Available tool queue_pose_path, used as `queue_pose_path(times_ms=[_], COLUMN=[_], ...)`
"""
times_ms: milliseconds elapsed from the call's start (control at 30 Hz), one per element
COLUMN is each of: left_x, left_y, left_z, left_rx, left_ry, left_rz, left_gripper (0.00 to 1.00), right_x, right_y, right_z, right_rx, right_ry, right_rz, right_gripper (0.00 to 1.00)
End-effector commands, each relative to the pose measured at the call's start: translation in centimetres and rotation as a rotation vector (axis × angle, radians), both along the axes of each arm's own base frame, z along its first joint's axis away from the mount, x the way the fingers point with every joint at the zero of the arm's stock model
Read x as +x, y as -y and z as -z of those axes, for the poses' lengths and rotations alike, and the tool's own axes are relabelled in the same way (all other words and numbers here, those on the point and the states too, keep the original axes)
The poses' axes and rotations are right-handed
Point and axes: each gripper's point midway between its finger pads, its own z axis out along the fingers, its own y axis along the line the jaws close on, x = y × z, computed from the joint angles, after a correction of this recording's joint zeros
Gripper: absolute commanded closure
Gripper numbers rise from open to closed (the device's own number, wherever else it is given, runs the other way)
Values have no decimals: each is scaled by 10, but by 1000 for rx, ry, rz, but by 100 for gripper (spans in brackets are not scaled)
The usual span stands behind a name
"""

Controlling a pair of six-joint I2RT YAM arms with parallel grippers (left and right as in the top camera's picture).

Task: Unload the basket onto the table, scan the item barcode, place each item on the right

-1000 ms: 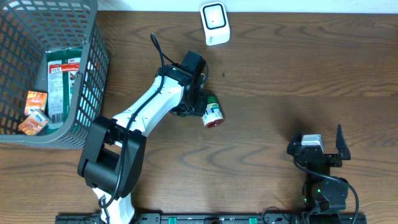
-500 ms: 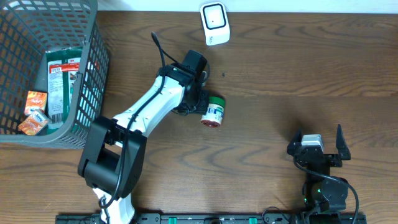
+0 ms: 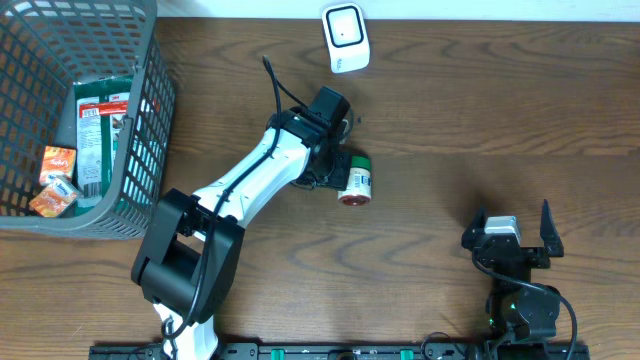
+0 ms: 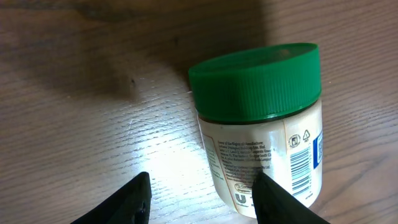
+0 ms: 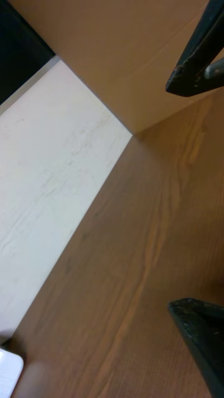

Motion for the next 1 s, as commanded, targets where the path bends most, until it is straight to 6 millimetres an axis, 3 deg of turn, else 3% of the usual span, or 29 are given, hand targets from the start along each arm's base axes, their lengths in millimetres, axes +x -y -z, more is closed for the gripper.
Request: queue_pose_path(times_ms=[0, 967], left_x=[-3, -5], left_y=[6, 12], left_z=[-8, -8], left_rx=[-15, -17], left_ry=[17, 25], left_rz=[18, 32], left_gripper=[46, 45], right_x=[0, 0], right_y=[0, 0], right_z=[1, 1], right_rx=[-11, -11], right_ry=[-5, -5], right_rz=[2, 2], right_gripper=[1, 1])
